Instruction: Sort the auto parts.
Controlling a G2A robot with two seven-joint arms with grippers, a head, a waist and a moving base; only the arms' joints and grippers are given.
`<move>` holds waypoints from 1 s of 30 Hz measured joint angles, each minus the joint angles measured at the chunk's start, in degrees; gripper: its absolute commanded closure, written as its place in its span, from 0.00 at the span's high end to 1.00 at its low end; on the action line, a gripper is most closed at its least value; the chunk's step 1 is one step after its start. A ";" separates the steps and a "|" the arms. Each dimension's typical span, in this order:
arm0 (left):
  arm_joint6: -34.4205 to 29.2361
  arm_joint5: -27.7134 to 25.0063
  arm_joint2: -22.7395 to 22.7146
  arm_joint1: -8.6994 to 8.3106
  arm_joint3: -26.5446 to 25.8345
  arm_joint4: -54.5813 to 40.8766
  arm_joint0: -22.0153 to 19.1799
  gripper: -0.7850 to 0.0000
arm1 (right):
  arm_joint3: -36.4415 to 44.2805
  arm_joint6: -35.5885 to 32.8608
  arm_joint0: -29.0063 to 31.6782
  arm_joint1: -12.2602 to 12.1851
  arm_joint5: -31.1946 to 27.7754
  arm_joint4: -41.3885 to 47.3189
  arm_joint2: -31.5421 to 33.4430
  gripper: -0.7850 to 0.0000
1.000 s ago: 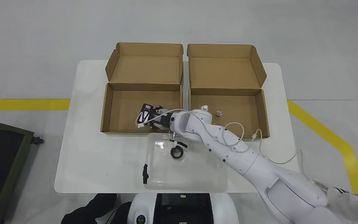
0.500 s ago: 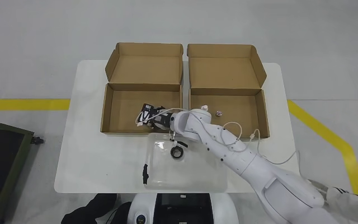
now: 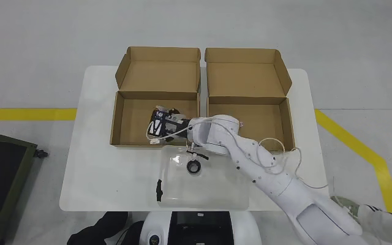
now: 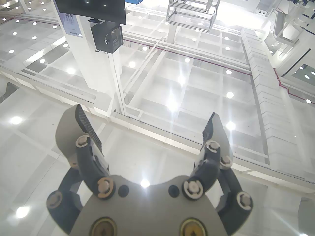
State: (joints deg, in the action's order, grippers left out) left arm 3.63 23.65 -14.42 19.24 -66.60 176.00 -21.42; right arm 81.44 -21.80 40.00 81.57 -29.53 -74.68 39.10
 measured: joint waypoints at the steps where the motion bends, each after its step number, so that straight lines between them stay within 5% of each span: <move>1: 0.00 0.00 0.00 0.00 0.00 0.00 0.00 1.00 | 1.65 -0.60 0.93 -0.41 -0.74 -0.12 0.84 0.74; 10: 0.00 0.00 0.00 0.00 0.00 0.00 0.00 1.00 | 17.06 -4.68 11.61 -4.32 -9.82 -0.95 8.77 0.86; 15: 0.00 0.00 0.00 0.00 0.00 0.00 0.00 1.00 | 23.19 -3.49 17.35 -6.20 -15.39 -2.75 12.57 0.83; 30: 0.00 0.00 0.00 0.00 0.00 0.00 0.00 1.00 | 26.90 7.45 29.43 -10.18 -24.86 -14.50 19.21 0.81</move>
State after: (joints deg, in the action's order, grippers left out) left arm 3.63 23.65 -14.42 19.24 -66.60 176.00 -21.42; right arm 108.34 -14.35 69.43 71.39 -54.39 -89.18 58.31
